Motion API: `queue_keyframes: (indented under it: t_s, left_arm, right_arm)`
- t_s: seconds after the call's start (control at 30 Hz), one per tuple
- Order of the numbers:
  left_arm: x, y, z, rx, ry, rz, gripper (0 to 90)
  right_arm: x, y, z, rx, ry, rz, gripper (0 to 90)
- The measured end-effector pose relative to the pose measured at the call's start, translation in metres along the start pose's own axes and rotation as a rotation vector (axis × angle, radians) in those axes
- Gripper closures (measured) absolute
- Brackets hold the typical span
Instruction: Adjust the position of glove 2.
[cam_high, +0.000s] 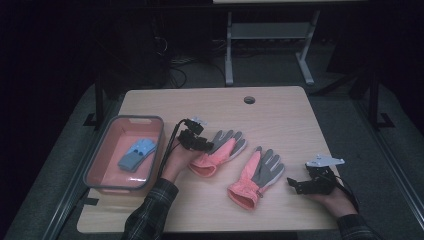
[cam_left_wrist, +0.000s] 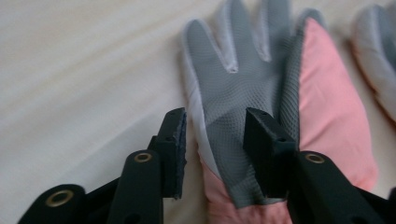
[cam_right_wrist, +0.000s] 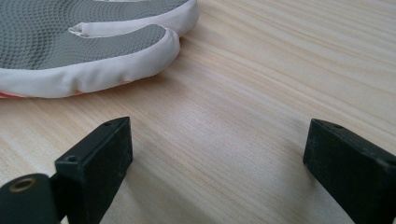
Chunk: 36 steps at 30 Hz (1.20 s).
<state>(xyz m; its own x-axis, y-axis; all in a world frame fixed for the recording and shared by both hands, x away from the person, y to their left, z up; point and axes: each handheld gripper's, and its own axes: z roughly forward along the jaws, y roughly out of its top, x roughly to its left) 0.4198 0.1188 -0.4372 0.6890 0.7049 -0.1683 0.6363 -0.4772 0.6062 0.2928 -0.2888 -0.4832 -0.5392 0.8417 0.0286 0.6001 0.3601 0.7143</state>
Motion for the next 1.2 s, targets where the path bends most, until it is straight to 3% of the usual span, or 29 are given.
queue_keyframes:
  t_s: [0.13, 0.2, 0.3, 0.47, 0.6, 0.7, 0.87, 0.9, 1.03, 1.13, 1.2]
  left_arm:
    - [-0.004, -0.01, -0.001, -0.01, -0.064, -0.026, 52.8]
    - [-0.003, -0.013, 0.003, -0.011, -0.103, -0.058, 48.1]
    - [-0.003, -0.016, 0.009, -0.013, -0.14, -0.09, 48.7]
    - [-0.001, -0.021, 0.019, -0.02, -0.205, -0.123, 63.6]
    - [-0.005, -0.02, 0.016, -0.034, -0.2, -0.109, 80.6]
    - [-0.006, -0.016, 0.006, -0.046, -0.15, -0.092, 82.2]
    - [0.0, -0.004, -0.031, -0.071, 0.015, -0.057, 82.2]
    - [0.001, -0.001, -0.04, -0.062, 0.078, -0.035, 82.1]
    - [0.003, 0.005, -0.059, -0.052, 0.187, -0.003, 81.6]
    - [0.001, 0.004, -0.059, -0.032, 0.22, 0.018, 80.6]
    - [-0.001, 0.002, -0.057, -0.041, 0.21, 0.021, 80.1]
  right_arm:
    - [0.0, 0.0, 0.0, 0.0, 0.0, 0.0, 7.9]
    - [0.0, 0.0, 0.0, 0.0, 0.0, 0.0, 7.9]
    - [0.0, 0.0, 0.0, 0.0, 0.0, -0.001, 7.9]
    - [0.0, 0.0, 0.0, 0.0, 0.0, -0.001, 7.9]
    - [0.0, 0.0, 0.0, 0.0, 0.0, -0.001, 7.9]
    - [0.0, 0.0, 0.0, 0.0, 0.0, -0.001, 7.9]
    - [0.0, 0.0, 0.0, 0.0, 0.0, 0.0, 7.9]
    - [0.0, 0.0, 0.0, 0.0, 0.0, 0.0, 7.9]
    - [0.0, 0.0, 0.0, 0.0, 0.0, 0.001, 7.9]
    - [0.0, 0.0, 0.0, 0.001, 0.001, 0.001, 8.0]
    - [0.001, 0.0, 0.0, 0.0, 0.001, 0.0, 7.9]
